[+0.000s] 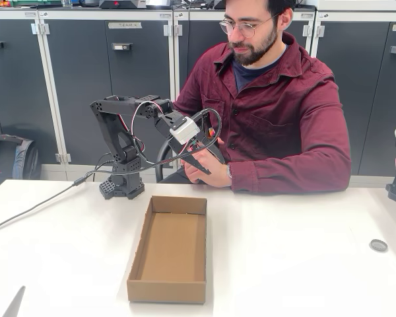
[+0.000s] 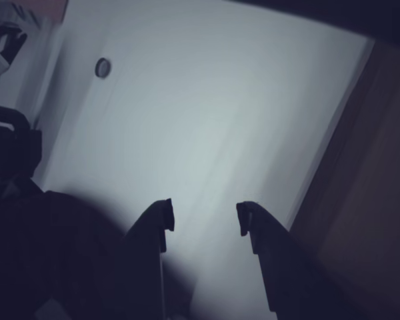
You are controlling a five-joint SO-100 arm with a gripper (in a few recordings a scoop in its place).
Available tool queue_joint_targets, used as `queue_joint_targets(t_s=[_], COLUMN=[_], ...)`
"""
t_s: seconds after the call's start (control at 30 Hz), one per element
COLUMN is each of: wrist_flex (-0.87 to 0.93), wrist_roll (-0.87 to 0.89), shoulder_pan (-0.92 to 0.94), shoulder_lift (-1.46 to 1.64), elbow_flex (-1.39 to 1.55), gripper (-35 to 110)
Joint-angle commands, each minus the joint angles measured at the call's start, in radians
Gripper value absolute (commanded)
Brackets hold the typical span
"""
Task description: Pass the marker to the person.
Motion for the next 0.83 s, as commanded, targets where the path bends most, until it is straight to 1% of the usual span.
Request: queue_joint_targets(t_s=[0.0,0.8], wrist_flex=[-0.014,-0.006], wrist_roll=[-0.008,-0.011], shoulder_pan=[-0.002,0.002], shoulder_lift=[0.044,0.043], elbow_flex=[-0.018,-0.035], gripper=[20,20])
